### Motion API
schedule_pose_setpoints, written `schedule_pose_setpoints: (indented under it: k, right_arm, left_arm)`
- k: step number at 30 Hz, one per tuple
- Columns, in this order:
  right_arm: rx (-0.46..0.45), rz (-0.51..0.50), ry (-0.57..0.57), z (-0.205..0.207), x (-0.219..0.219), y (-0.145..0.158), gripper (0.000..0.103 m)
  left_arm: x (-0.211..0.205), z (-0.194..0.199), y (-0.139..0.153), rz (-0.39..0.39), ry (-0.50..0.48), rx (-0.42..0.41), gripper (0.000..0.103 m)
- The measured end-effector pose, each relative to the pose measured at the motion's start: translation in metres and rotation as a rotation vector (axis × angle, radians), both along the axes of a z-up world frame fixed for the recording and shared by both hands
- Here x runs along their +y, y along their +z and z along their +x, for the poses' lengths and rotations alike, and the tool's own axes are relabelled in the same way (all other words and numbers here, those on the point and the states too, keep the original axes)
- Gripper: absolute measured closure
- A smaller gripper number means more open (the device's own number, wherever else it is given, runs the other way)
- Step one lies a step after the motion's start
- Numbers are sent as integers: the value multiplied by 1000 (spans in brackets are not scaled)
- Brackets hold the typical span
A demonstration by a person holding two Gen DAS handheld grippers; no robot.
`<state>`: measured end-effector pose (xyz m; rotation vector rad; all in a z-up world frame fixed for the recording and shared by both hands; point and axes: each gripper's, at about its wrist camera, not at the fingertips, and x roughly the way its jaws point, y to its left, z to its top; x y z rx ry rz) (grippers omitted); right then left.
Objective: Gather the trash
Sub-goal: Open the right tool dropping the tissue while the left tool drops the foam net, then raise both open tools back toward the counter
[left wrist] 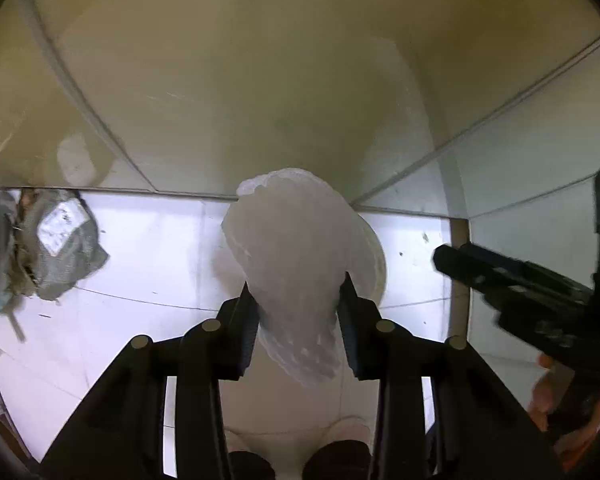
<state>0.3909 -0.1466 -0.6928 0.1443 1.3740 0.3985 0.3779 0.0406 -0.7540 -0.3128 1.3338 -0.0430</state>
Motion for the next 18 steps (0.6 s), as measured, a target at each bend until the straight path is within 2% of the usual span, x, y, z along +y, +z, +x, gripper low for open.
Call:
schedule_pose_setpoints:
  k: [2,5,10,12,14,17,18]
  right_arm:
    - [-12,2,-16,0,-10,9,62]
    - [-31,-5,-31,1,-15,18,61]
    - [-66,4,-53,-2,-20,37,59]
    - [-74,7,-61,-4,-20,46,59]
    - [-88,14,-65,-8,-20,60,57]
    - [-106,8,-71,-14,-18,85,57]
    - [-109,9,-71,-16,-18,94,57]
  left_arm:
    - [-7,4,-6,-43,-13,4,64]
    - [-18,9,-10,-90,-18,15,51]
    - [-27,11,-2,-50,-39,33,49]
    - [-29,9,7,-36,-59,29,43]
    - [-26,6,13,-28,-69,26,43]
    - [-25,0,33,-19,-65,23,43]
    - [-23,-4,50,-11,-60,9,43]
